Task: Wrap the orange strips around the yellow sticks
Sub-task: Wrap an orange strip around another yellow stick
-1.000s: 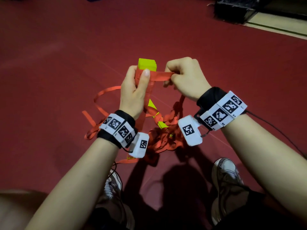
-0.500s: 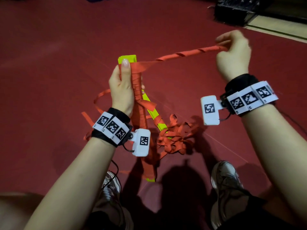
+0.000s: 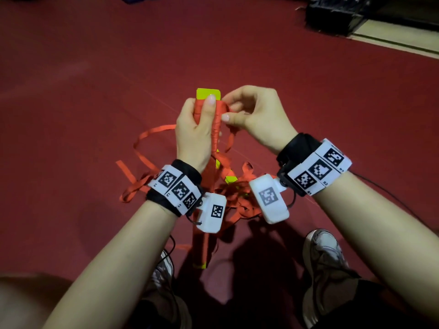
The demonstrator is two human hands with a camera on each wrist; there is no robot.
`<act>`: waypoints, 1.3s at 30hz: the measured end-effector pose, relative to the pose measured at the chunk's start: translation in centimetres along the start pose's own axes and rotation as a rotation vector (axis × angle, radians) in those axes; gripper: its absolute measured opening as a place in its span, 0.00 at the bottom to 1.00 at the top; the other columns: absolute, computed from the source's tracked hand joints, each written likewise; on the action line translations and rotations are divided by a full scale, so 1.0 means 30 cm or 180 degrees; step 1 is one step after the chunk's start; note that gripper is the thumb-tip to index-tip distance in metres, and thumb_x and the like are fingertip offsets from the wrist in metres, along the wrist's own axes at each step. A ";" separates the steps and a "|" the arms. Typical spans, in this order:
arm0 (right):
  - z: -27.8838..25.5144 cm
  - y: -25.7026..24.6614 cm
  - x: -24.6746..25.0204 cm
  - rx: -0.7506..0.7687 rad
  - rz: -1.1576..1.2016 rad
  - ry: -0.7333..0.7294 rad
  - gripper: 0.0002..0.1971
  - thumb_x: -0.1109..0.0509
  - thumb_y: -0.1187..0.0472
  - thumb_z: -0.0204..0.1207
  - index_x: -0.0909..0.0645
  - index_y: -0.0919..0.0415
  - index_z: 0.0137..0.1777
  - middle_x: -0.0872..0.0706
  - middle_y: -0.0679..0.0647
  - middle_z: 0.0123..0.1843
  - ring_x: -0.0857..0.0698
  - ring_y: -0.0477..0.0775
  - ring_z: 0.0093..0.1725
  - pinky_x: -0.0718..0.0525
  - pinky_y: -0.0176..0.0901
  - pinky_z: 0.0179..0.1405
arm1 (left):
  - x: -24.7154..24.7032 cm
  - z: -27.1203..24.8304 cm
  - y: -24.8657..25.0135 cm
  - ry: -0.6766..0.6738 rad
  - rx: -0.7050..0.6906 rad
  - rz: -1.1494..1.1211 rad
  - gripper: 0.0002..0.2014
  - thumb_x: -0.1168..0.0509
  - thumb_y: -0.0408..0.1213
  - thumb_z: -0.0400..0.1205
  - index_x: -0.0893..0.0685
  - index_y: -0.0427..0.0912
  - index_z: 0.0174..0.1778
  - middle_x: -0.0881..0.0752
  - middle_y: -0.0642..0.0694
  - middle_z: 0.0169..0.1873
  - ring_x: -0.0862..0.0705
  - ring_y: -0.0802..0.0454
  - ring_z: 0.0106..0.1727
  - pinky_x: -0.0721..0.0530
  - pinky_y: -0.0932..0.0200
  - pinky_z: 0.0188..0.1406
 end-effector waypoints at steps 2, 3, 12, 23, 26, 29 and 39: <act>0.003 -0.002 0.011 -0.0037 0.0018 -0.0096 0.12 0.30 0.77 0.65 0.12 0.62 0.43 0.11 0.58 0.34 0.12 0.56 0.34 0.09 0.55 0.39 | 0.007 0.001 -0.012 -0.0020 0.0063 -0.0025 0.15 0.36 0.52 0.88 0.24 0.49 0.39 0.19 0.50 0.26 0.19 0.54 0.25 0.19 0.52 0.27; 0.007 -0.001 0.025 -0.0041 -0.0051 -0.0047 0.15 0.35 0.78 0.62 0.13 0.60 0.39 0.11 0.59 0.33 0.11 0.57 0.33 0.10 0.53 0.39 | 0.012 0.004 -0.016 -0.0026 0.0069 -0.0026 0.15 0.36 0.54 0.87 0.24 0.48 0.40 0.19 0.45 0.27 0.18 0.50 0.24 0.17 0.49 0.26; 0.038 0.013 0.135 0.0299 -0.1750 -0.0233 0.12 0.41 0.68 0.51 0.21 0.51 0.23 0.10 0.59 0.47 0.14 0.59 0.51 0.18 0.51 0.53 | 0.008 0.005 -0.010 -0.0141 0.0005 0.0214 0.16 0.35 0.53 0.87 0.25 0.50 0.38 0.20 0.47 0.26 0.16 0.49 0.24 0.16 0.49 0.26; 0.007 0.047 0.097 -0.1176 0.1879 -0.0563 0.14 0.48 0.71 0.61 0.32 0.57 0.20 0.34 0.53 0.17 0.43 0.46 0.16 0.47 0.28 0.20 | 0.003 0.020 -0.077 -0.0170 0.0475 -0.0171 0.19 0.37 0.54 0.87 0.20 0.39 0.46 0.19 0.39 0.32 0.17 0.49 0.23 0.18 0.55 0.24; -0.009 0.072 0.103 -0.1362 0.1863 -0.1213 0.15 0.39 0.54 0.71 0.32 0.58 0.26 0.37 0.52 0.18 0.52 0.48 0.19 0.57 0.34 0.21 | 0.015 0.025 -0.092 -0.0170 0.0670 -0.0455 0.18 0.39 0.52 0.90 0.20 0.38 0.47 0.20 0.38 0.31 0.19 0.49 0.22 0.19 0.53 0.25; -0.025 0.101 0.087 -0.0966 0.1094 -0.1389 0.18 0.32 0.53 0.81 0.26 0.55 0.29 0.31 0.49 0.21 0.44 0.49 0.22 0.48 0.40 0.20 | 0.017 0.016 -0.087 -0.0266 0.0840 -0.0790 0.22 0.42 0.54 0.91 0.21 0.38 0.44 0.20 0.40 0.28 0.21 0.47 0.23 0.20 0.54 0.25; -0.012 0.015 -0.004 -0.0481 -0.0074 -0.0511 0.15 0.34 0.63 0.60 0.13 0.61 0.47 0.13 0.55 0.38 0.15 0.47 0.38 0.14 0.40 0.44 | -0.039 -0.033 -0.069 -0.0413 0.0863 -0.0749 0.23 0.43 0.57 0.88 0.23 0.39 0.42 0.22 0.37 0.24 0.23 0.47 0.18 0.21 0.59 0.18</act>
Point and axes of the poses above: each hand's wrist, its own z-axis towards the middle knuckle, its own x-axis out of the back of the hand, y = z × x, the point moved 5 cm from there along z, towards the middle knuckle
